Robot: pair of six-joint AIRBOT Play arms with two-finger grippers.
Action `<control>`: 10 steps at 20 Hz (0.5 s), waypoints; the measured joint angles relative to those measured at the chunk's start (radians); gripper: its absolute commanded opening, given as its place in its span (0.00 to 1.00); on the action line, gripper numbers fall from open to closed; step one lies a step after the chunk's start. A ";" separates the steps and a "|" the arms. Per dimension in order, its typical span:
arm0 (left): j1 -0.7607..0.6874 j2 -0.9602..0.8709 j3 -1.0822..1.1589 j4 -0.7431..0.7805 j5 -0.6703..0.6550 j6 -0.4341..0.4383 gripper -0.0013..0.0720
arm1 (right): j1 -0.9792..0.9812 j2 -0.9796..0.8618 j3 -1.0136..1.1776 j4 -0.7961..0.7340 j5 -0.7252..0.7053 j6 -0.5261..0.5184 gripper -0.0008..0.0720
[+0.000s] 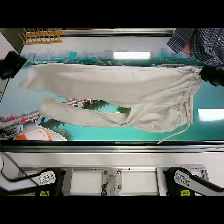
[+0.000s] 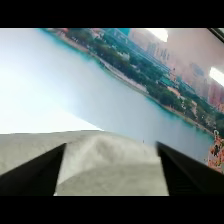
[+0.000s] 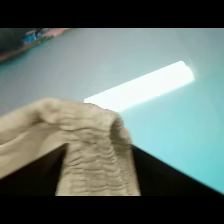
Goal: Fold the clothes and pants, and hang the long-sleeved shirts on hangers.
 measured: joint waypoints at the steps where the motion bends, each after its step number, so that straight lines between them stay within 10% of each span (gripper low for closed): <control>1: -0.027 -0.097 0.125 -0.001 -0.021 -0.022 0.99 | 0.005 -0.047 0.053 0.013 -0.009 0.017 0.82; 5: -0.061 -0.284 0.391 0.012 -0.109 -0.084 0.95 | 0.005 -0.104 0.168 0.026 -0.021 0.045 0.81; 10: 0.011 -0.154 0.111 0.158 -0.172 -0.109 0.94 | -0.029 0.005 0.102 -0.060 0.096 0.021 0.81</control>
